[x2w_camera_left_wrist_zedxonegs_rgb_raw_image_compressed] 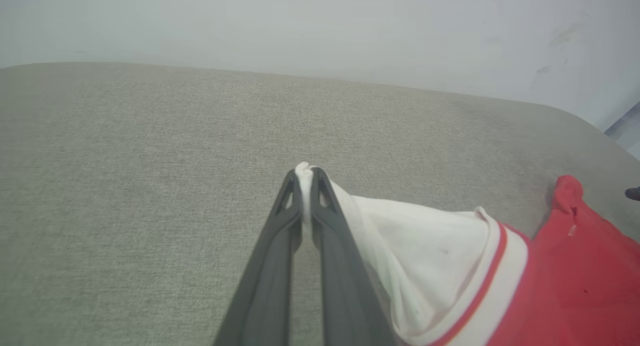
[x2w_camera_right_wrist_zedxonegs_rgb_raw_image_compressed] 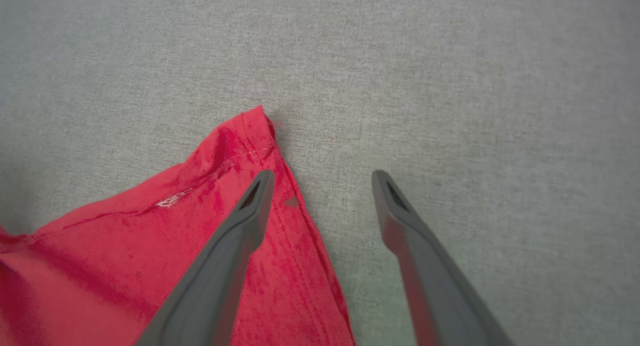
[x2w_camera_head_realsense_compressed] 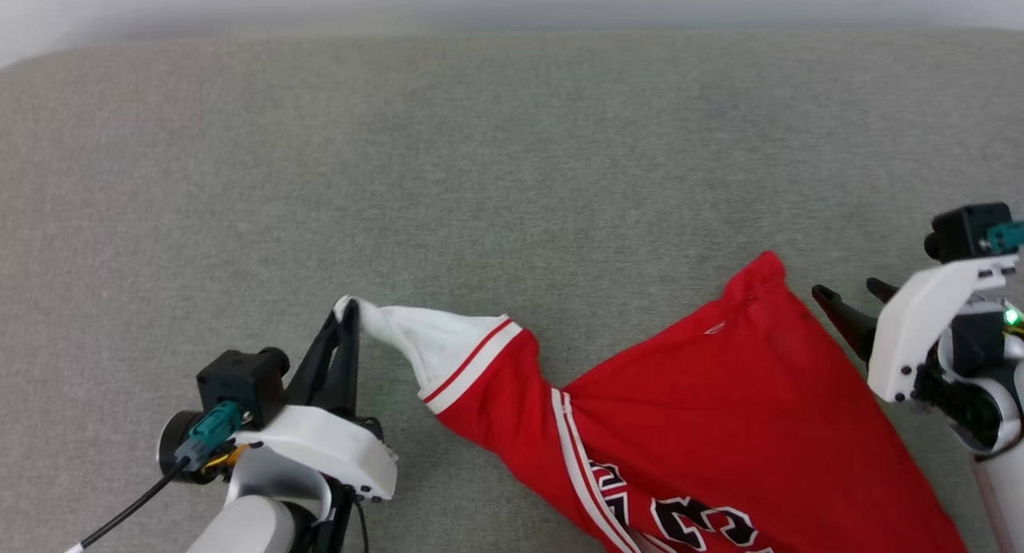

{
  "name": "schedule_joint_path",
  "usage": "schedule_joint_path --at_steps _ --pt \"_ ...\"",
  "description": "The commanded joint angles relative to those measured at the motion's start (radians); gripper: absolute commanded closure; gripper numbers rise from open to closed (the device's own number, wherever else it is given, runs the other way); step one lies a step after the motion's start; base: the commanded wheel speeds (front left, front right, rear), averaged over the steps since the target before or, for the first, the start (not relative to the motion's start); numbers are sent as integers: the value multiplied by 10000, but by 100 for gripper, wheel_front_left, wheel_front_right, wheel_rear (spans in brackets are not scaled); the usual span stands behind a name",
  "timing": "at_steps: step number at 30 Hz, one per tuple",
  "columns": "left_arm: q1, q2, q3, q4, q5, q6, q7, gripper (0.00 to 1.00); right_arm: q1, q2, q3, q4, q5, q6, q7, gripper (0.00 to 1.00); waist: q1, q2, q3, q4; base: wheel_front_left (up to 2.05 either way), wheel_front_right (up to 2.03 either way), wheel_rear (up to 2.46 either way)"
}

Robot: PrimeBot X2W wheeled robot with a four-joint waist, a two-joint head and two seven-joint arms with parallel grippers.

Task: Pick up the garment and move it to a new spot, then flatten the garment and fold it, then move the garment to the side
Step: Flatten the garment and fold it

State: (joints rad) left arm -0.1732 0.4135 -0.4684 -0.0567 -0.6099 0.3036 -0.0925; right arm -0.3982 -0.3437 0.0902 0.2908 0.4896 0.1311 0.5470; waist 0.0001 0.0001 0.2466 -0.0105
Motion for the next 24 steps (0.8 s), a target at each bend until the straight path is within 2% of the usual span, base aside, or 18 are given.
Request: schedule_joint_path --at_steps 1,5,8,14,16,17,18,24 --pt "-239 -69 -36 51 74 -68 -71 100 -392 -150 259 63 218 -8 561 0 -1 -1 346 331 0 0 0" --pt "-626 -327 -219 225 104 -248 -207 100 -1083 -517 1059 298 748 -8 1923 0 -1 -1 673 660 0 0 0" --pt "-856 -470 -284 396 94 -365 -309 100 -1482 -713 1571 495 890 -8 2191 0 -1 -1 881 861 0 0 0" --pt "-1153 -691 -402 769 26 -555 -470 100 -1533 -756 2504 1762 1556 -8 2856 0 -1 -1 1155 1149 0 0 0" --pt "-1216 -727 -410 880 15 -591 -527 100 -1524 -729 2877 1962 1846 -8 2945 64 -1 -1 1177 1195 0 0 0" --pt "-1230 -737 -416 931 4 -613 -533 100 -1534 -710 2972 2078 2030 -6 2965 92 -1 -1 1172 1212 0 0 0" --pt "-1225 -745 -419 993 -12 -623 -551 100 -1557 -741 3128 2132 2094 -5 2963 100 -1 -1 1152 1222 0 0 0" --pt "-1064 -702 -364 1302 -191 -709 -588 100 -2013 -1106 3522 2184 2517 -5 2454 100 -1 -1 675 1088 0 0 0"
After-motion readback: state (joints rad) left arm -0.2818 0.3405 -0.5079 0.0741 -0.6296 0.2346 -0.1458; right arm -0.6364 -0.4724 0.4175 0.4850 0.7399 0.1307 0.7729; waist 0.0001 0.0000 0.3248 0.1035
